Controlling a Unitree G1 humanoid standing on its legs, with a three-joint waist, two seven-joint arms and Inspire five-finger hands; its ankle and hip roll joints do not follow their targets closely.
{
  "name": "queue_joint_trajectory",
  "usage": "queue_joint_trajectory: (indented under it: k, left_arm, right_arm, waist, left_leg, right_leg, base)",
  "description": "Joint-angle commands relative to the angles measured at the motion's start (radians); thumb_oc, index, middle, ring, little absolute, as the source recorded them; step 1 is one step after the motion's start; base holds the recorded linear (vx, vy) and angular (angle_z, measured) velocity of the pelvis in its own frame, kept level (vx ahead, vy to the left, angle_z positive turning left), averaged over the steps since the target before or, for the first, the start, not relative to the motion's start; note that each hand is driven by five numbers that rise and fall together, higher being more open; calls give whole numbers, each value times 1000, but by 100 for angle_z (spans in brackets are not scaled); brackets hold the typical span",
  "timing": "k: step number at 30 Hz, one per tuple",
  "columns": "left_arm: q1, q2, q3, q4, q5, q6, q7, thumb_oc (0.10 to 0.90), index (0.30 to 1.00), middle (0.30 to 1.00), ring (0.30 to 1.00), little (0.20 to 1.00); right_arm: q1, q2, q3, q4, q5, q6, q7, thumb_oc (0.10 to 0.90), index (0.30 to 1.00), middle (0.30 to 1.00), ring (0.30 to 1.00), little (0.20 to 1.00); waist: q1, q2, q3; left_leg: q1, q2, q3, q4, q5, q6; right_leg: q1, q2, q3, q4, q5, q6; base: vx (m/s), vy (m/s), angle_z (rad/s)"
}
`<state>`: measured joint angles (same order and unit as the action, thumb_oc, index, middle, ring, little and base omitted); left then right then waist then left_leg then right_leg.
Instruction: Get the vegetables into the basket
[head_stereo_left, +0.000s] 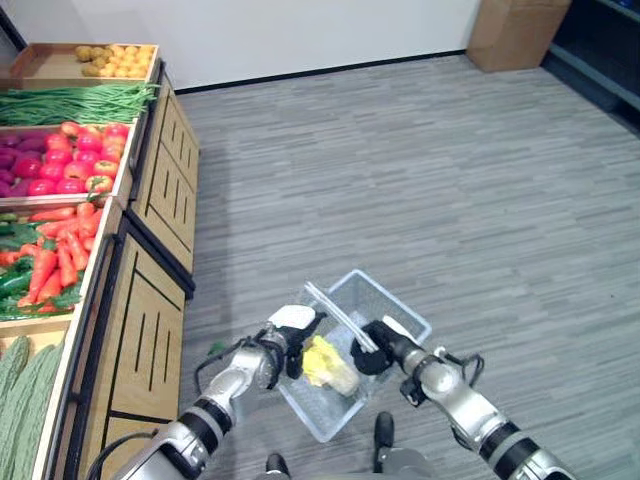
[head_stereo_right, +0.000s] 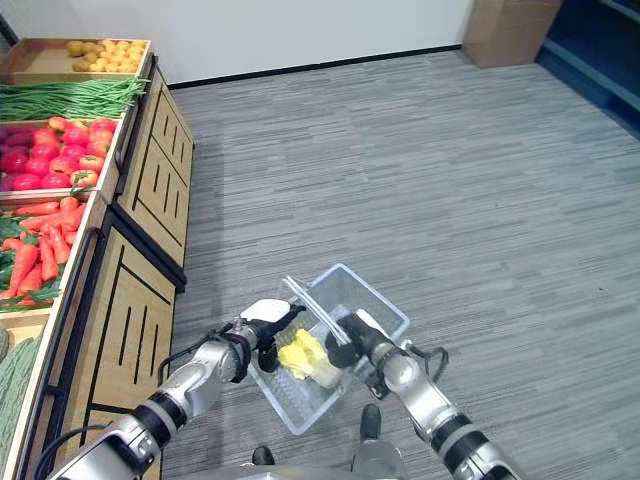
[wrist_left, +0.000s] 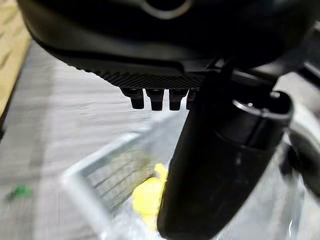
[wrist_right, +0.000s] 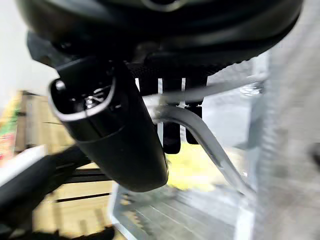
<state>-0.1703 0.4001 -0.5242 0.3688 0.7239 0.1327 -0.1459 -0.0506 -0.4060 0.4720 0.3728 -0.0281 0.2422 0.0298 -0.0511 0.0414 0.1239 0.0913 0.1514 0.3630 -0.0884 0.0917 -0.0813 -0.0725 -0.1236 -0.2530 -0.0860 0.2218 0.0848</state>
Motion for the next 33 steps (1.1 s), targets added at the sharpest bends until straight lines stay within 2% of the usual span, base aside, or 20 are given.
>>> queue_joint_trajectory:
  k: [1, 3, 5, 6, 8, 9, 13, 14, 15, 22, 27, 33]
  left_arm:
    - [-67, 44, 63, 78, -75, 62, 95, 900, 1000, 1000, 1000, 1000]
    - [8, 43, 112, 125, -132, 60, 98, 900, 1000, 1000, 1000, 1000]
    - [72, 17, 194, 218, -247, 67, 166, 900, 1000, 1000, 1000, 1000]
    - [-17, -56, 165, 495, -256, 91, 199, 900, 1000, 1000, 1000, 1000]
    - [0, -72, 206, 454, -334, 85, 254, 900, 1000, 1000, 1000, 1000]
    - [28, -104, 287, 514, -481, 74, 302, 900, 1000, 1000, 1000, 1000]
    - [48, -123, 332, 568, -577, 57, 332, 900, 1000, 1000, 1000, 1000]
    - [66, -155, 389, 662, -707, 47, 341, 900, 1000, 1000, 1000, 1000]
    - [65, -180, 417, 745, -776, 38, 334, 900, 1000, 1000, 1000, 1000]
    - [64, -193, 425, 843, -767, 34, 336, 900, 1000, 1000, 1000, 1000]
    - [73, -183, 405, 856, -718, 25, 328, 900, 1000, 1000, 1000, 1000]
    - [65, -192, 421, 849, -769, 10, 352, 900, 1000, 1000, 1000, 1000]
  right_arm:
    - [-120, 35, -88, -98, -58, -45, -77, 400, 300, 300, 300, 300]
    - [-97, 37, -156, -34, -55, -52, -117, 400, 300, 300, 300, 300]
    - [-57, 29, -237, 80, -28, -63, -165, 400, 300, 300, 300, 300]
    - [-67, 50, -210, 176, -24, -80, -186, 400, 300, 300, 300, 300]
    - [-43, 39, -242, 211, -21, -89, -202, 400, 300, 300, 300, 300]
    - [-1, 49, -295, 306, 24, -82, -217, 400, 300, 300, 300, 300]
    - [18, 43, -293, 402, -35, -86, -219, 400, 300, 300, 300, 300]
    - [30, 56, -300, 469, -37, -91, -224, 400, 300, 300, 300, 300]
    - [26, 77, -301, 551, -12, -102, -224, 400, 300, 300, 300, 300]
    - [26, 119, -294, 717, 39, -125, -217, 400, 300, 300, 300, 300]
    - [29, 139, -300, 823, 54, -129, -205, 400, 300, 300, 300, 300]
    - [17, 149, -303, 842, 49, -131, -201, 400, 300, 300, 300, 300]
  waist:
    - [7, -26, -20]
    - [15, -26, -17]
    - [24, -29, -12]
    - [6, -36, -19]
    - [7, -38, -13]
    - [8, -42, -15]
    - [11, -46, -16]
    - [13, -50, -18]
    - [12, -53, -17]
    - [10, -59, -22]
    - [12, -66, -25]
    - [23, -87, -13]
  left_leg:
    - [-17, 10, -41, 10, -29, -26]
    - [-26, 6, -50, 10, -26, -24]
    - [-38, -2, -62, 10, -24, -20]
    - [-33, 0, -56, 11, -29, -22]
    - [-35, -5, -56, 11, -28, -18]
    - [-37, -11, -59, 9, -30, -16]
    - [-36, -17, -65, 7, -31, -14]
    - [-35, -19, -65, 6, -32, -13]
    - [-34, -20, -65, 6, -34, -12]
    - [-26, -26, -66, 6, -41, -8]
    - [-24, -40, -68, 4, -50, 0]
    - [-35, -72, -75, 13, -68, 21]
  right_leg:
    - [92, -47, 19, 42, -152, 83]
    - [87, -49, 15, 41, -148, 84]
    - [80, -53, 13, 42, -144, 86]
    - [81, -53, 15, 42, -146, 87]
    - [75, -53, 19, 43, -144, 86]
    - [78, -56, 17, 40, -145, 86]
    - [80, -58, 14, 38, -145, 87]
    - [81, -60, 14, 37, -145, 87]
    - [82, -60, 16, 37, -145, 87]
    - [86, -64, 20, 37, -145, 87]
    - [83, -74, 25, 37, -140, 95]
    - [71, -106, 28, 57, -134, 111]
  base:
    - [-13, 26, 6]
    - [-11, 28, 5]
    - [-5, 28, 7]
    - [13, 18, 18]
    - [17, 19, 14]
    - [0, 0, 0]
    - [7, 7, -1]
    - [0, 0, 0]
    - [0, 0, 0]
    - [0, 0, 0]
    - [20, 50, 1]
    - [18, 91, 1]
